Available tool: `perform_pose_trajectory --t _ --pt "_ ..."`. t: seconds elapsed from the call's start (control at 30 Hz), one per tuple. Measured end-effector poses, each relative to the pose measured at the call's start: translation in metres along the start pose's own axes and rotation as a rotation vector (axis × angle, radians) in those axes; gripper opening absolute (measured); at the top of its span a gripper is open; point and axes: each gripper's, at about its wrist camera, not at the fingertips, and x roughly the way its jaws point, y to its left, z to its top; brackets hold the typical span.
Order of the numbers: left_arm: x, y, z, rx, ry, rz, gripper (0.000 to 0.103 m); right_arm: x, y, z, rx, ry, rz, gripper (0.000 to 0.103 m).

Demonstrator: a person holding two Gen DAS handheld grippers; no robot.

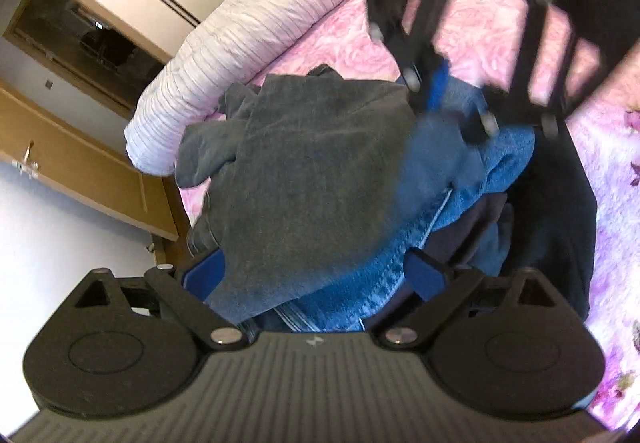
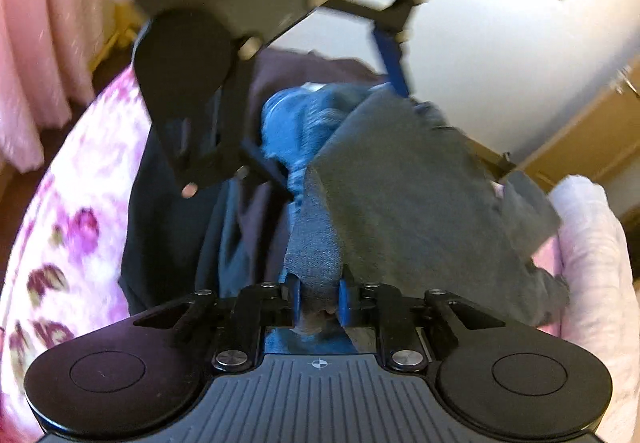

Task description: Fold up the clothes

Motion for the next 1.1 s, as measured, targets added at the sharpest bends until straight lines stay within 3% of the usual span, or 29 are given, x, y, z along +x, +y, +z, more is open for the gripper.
perform_pose_trajectory --t 0.17,0.2,0.23,0.27,0.33,0.4,0.6,0.83,1.0,1.1 --pt "-0.001 0.009 0.029 0.083 -0.114 0.015 0.094 -0.053 -0.042 -0.008 0.140 -0.057 -0.060 0.013" --pt "-0.001 0.011 0.037 0.094 -0.134 0.016 0.090 -0.064 -0.051 -0.010 0.181 -0.068 -0.069 0.012" --pt "0.000 0.014 0.046 0.106 -0.151 0.017 0.077 -0.073 -0.056 -0.011 0.209 -0.074 -0.083 0.012" --pt "0.001 0.016 0.056 0.111 -0.164 0.020 0.070 -0.081 -0.060 -0.013 0.229 -0.079 -0.099 0.012" --pt "-0.001 0.021 0.076 0.109 -0.187 0.023 0.040 -0.100 -0.071 -0.017 0.301 -0.088 -0.111 0.011" --pt "-0.006 0.025 0.095 0.102 -0.216 0.014 0.027 -0.119 -0.075 -0.028 0.354 -0.093 -0.129 0.011" --pt "-0.039 -0.004 0.160 0.138 -0.343 -0.036 0.027 -0.195 -0.070 -0.071 0.521 -0.126 -0.198 0.011" --pt "-0.077 -0.102 0.268 0.202 -0.474 -0.170 0.028 -0.320 -0.029 -0.166 0.800 -0.134 -0.283 0.010" --pt "-0.087 -0.205 0.352 0.200 -0.519 -0.338 0.029 -0.395 0.024 -0.273 1.122 -0.089 -0.339 0.010" --pt "-0.089 -0.263 0.386 0.176 -0.486 -0.470 0.041 -0.423 0.064 -0.358 1.376 -0.050 -0.353 0.011"
